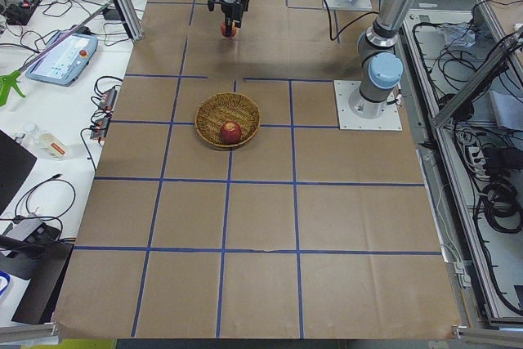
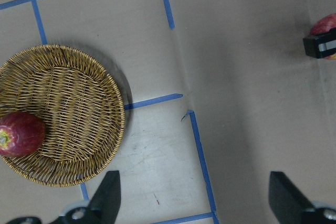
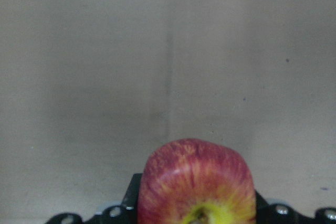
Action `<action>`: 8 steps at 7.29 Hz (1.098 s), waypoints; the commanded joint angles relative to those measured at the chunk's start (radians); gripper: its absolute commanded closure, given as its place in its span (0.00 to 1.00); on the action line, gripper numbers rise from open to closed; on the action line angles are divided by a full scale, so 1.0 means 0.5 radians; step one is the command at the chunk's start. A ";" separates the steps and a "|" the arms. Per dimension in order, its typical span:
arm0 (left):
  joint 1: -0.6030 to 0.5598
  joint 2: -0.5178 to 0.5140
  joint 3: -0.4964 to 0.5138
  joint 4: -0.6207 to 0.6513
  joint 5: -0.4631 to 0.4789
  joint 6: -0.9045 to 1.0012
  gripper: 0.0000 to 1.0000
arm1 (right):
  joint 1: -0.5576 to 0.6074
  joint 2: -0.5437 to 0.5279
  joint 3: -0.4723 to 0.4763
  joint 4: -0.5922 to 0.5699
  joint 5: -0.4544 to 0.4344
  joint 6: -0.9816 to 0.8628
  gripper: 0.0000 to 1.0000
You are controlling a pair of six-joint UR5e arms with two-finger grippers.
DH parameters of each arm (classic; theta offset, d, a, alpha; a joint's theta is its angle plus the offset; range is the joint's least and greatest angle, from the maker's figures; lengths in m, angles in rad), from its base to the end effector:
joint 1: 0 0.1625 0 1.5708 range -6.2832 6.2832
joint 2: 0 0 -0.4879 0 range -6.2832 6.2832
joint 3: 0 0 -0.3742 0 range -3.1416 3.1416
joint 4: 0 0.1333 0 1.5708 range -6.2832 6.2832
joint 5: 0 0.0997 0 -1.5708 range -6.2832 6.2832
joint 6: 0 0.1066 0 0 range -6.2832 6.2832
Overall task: Transfer apple from basket to plate
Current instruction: 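Close the right gripper on the yellow-red apple and lift it, then carry the apple with the right gripper over the white plate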
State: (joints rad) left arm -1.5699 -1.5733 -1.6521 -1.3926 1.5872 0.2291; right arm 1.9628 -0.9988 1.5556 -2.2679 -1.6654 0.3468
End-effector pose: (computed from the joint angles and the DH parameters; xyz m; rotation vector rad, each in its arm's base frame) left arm -0.1311 -0.4835 0.5224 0.3530 3.0911 -0.1430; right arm 0.3795 -0.5955 0.2838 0.0596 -3.0931 0.2556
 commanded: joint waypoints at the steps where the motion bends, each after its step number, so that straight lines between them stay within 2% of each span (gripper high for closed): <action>1: -0.002 -0.010 -0.003 -0.010 -0.002 -0.001 0.01 | -0.029 -0.244 -0.068 0.270 0.002 -0.037 0.38; 3: -0.002 -0.001 -0.003 -0.007 -0.017 0.002 0.01 | -0.316 -0.514 -0.037 0.622 0.017 -0.345 0.39; 5: -0.002 0.005 -0.006 -0.010 -0.018 -0.001 0.01 | -0.714 -0.741 0.131 0.652 0.014 -0.881 0.39; 8: -0.002 0.014 -0.006 -0.019 -0.018 -0.004 0.01 | -1.399 -0.797 0.340 0.652 0.075 -1.602 0.40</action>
State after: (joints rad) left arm -1.5708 -1.5685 -1.6551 -1.3998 1.5785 0.2272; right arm 1.3990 -1.3903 1.6852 -1.9430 -1.6479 -0.3034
